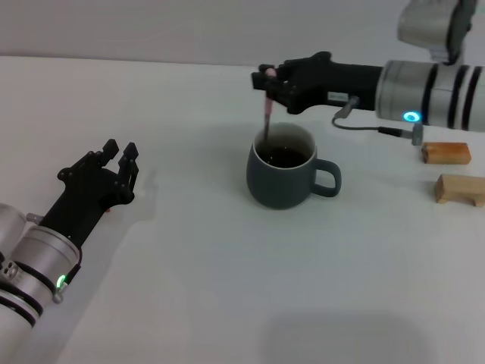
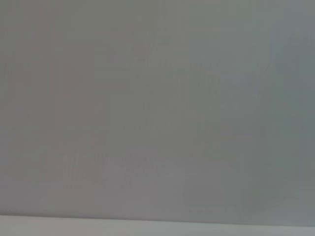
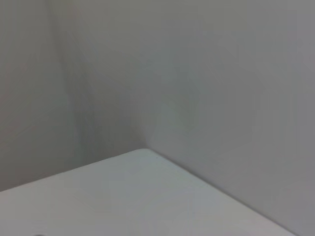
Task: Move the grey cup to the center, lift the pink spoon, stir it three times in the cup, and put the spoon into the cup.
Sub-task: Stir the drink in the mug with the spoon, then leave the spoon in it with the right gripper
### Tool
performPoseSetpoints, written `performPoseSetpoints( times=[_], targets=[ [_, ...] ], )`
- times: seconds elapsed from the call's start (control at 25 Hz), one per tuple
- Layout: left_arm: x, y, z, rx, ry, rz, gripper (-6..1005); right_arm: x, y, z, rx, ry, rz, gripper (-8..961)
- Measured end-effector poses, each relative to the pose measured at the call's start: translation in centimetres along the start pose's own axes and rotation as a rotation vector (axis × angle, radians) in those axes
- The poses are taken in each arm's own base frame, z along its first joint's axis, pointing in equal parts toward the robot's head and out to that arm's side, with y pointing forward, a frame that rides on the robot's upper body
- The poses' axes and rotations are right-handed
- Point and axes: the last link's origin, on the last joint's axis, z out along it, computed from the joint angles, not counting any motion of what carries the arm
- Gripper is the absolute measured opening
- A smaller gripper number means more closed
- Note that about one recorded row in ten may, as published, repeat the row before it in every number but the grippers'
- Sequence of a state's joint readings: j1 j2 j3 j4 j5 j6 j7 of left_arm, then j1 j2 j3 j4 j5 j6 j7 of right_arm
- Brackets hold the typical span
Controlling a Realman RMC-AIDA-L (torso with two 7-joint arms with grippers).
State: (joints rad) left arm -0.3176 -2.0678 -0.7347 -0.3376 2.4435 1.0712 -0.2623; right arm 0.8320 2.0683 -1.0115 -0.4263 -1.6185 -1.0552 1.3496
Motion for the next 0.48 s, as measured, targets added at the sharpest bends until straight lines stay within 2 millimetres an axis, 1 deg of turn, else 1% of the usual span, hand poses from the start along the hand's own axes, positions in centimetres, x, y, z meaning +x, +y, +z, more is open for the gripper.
performPoseSetpoints(
  times=[0.12, 0.24, 0.36, 0.48],
  targets=[
    [0.0, 0.0, 0.0, 0.001, 0.000, -0.001, 300, -0.1, 0.6, 0.5, -0.026, 0.011, -0.009, 100],
    [0.0, -0.1, 0.0, 0.005, 0.000, 0.000, 300, 0.0, 1.0, 0.4, -0.053, 0.006, 0.012, 105],
    [0.0, -0.2, 0.0, 0.008, -0.001, 0.000, 300, 0.2, 1.2, -0.2, -0.069, -0.002, 0.048, 110],
    [0.0, -0.3, 0.1, 0.010, -0.004, 0.003, 300, 0.5, 0.9, -1.3, -0.053, -0.011, 0.069, 114]
  ],
)
